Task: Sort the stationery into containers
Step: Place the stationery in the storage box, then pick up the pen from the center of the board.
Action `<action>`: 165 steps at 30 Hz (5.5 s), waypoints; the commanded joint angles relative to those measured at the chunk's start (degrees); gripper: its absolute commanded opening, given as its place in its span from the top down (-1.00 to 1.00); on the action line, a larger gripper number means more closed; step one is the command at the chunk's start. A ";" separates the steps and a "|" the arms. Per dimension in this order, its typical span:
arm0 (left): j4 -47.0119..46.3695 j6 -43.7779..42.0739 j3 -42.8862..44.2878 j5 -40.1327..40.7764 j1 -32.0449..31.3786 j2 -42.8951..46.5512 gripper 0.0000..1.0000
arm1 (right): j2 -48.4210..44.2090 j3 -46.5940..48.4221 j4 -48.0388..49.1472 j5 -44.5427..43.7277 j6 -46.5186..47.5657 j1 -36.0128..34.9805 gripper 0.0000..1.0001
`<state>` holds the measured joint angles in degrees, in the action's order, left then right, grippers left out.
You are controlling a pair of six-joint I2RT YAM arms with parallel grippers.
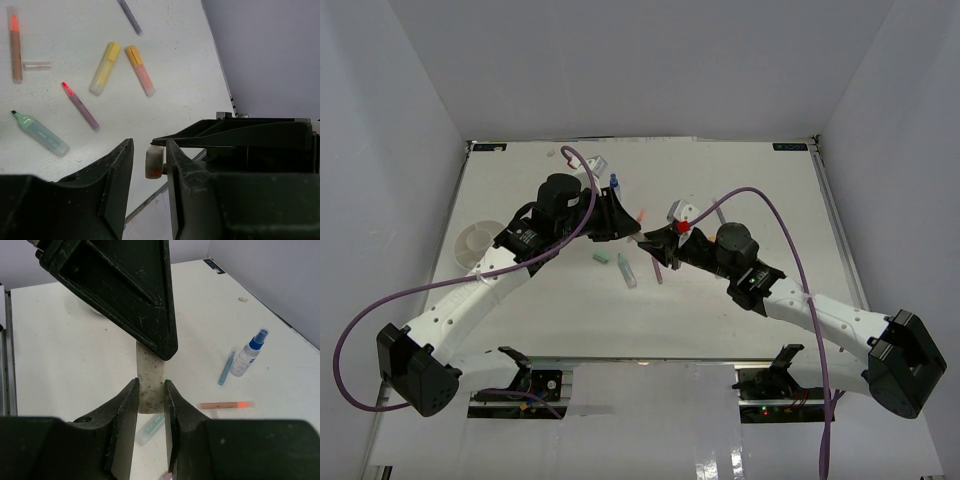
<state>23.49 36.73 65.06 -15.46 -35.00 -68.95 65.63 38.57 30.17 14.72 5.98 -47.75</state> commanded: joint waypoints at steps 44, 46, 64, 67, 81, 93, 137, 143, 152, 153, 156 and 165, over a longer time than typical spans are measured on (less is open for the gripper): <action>15.01 -28.99 6.40 41.03 28.92 6.46 0.88 | -5.95 -5.52 -6.00 -4.97 -2.64 -0.07 -0.80; 12.92 -30.75 5.79 43.58 30.08 6.20 0.89 | -6.21 -6.31 -5.57 -3.83 -3.16 0.02 -0.80; 5.70 -27.15 1.40 27.96 55.82 -3.65 1.00 | -15.09 -10.18 -4.60 -4.70 -5.36 0.11 -0.80; 4.73 -26.89 -1.15 27.94 56.71 -4.35 1.00 | -15.70 -10.44 -4.60 -5.14 -5.19 0.02 -0.80; 1.74 -26.36 -3.27 25.57 57.94 -9.27 1.00 | -15.44 -10.79 -4.60 -6.55 -5.01 0.02 -0.80; 0.86 -24.78 -5.11 25.48 58.38 -10.59 0.28 | -14.39 -10.71 -4.51 -6.99 -4.75 0.02 -0.80; -3.44 -12.92 -10.99 -13.08 37.73 16.57 -0.96 | 13.56 7.58 -32.63 -33.09 -21.18 16.53 -0.98; -8.54 -12.21 -16.97 -13.28 35.97 16.21 -0.96 | 16.46 8.81 -33.78 -32.12 -20.13 21.46 -1.00; -12.59 -13.17 -23.83 -12.83 32.81 15.95 -0.96 | 19.19 6.52 -34.22 -26.85 -19.16 23.14 -0.85; -12.24 -13.26 -24.10 -13.10 32.72 15.86 -0.96 | 19.71 5.83 -34.39 -26.50 -19.34 23.14 -0.81; -12.24 -13.00 -24.80 -13.36 32.72 15.78 -0.96 | 20.50 4.42 -34.30 -26.32 -19.86 23.05 -0.74; -12.06 -13.18 -24.72 -13.72 32.81 14.19 -0.96 | 21.74 1.87 -33.34 -26.23 -20.13 22.61 -0.49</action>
<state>12.80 24.03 40.34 -27.97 -2.02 -54.94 87.13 41.30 -4.01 -12.03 -13.37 -24.82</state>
